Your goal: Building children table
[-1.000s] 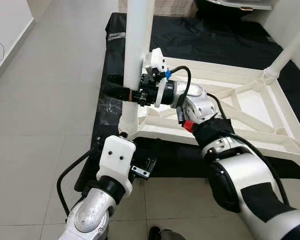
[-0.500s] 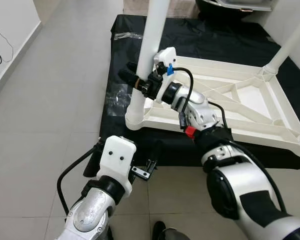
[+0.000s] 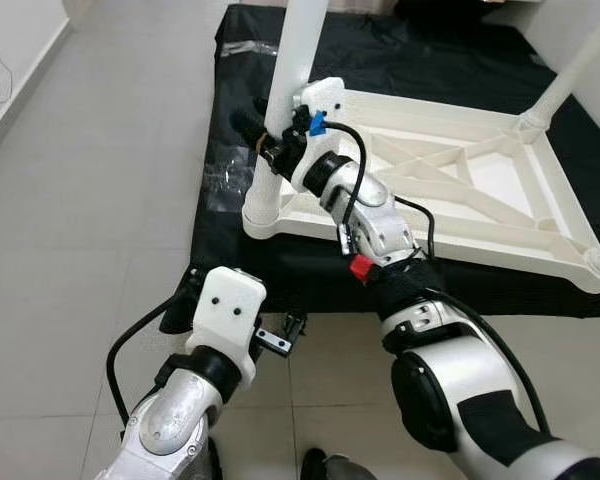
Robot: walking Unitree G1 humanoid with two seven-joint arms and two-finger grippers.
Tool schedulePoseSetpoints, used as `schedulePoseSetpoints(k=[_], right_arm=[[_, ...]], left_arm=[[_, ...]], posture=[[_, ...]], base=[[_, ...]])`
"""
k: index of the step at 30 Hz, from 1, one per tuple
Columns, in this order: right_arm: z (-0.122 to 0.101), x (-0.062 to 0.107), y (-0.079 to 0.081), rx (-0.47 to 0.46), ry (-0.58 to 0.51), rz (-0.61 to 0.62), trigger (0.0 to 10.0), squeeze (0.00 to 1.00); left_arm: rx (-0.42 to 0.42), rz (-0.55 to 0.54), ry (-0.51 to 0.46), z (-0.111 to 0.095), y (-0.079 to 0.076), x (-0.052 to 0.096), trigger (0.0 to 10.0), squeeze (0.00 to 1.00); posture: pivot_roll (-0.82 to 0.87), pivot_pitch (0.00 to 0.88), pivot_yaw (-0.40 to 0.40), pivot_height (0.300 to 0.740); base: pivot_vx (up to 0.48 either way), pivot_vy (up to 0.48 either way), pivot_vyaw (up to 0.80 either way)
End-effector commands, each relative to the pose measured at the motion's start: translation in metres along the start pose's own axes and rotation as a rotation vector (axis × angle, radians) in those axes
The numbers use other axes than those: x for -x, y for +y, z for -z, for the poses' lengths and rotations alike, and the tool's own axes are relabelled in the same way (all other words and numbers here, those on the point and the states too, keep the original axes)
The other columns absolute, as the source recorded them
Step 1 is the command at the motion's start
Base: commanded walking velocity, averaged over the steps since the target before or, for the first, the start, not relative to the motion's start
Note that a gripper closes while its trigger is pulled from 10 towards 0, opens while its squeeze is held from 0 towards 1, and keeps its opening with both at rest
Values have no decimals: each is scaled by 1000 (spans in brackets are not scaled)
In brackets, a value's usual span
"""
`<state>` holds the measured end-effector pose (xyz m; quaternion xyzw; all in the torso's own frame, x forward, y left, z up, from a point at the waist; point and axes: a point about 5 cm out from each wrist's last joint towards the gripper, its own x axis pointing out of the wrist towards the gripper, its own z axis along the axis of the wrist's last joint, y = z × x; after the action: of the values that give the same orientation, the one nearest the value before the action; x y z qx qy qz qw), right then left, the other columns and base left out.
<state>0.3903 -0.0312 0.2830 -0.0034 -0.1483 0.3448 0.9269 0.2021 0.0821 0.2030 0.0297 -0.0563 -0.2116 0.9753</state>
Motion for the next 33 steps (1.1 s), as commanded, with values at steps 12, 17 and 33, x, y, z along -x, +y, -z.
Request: schedulePoseSetpoints(k=[12, 17, 33], right_arm=[[57, 10, 4, 110, 382, 161, 10000, 0], [56, 9, 3, 39, 386, 245, 10000, 0], [70, 26, -13, -57, 417, 698, 10000, 0]], left_arm=[[-12, 6, 13, 3, -1, 2, 10000, 0], [-18, 5, 13, 4, 1, 2, 10000, 0], [-39, -4, 9, 3, 7, 1, 10000, 0]], posture=[[104, 266, -120, 740], [105, 262, -118, 740], [113, 263, -118, 740]], base=[[0, 0, 0], [0, 0, 0], [0, 0, 0]])
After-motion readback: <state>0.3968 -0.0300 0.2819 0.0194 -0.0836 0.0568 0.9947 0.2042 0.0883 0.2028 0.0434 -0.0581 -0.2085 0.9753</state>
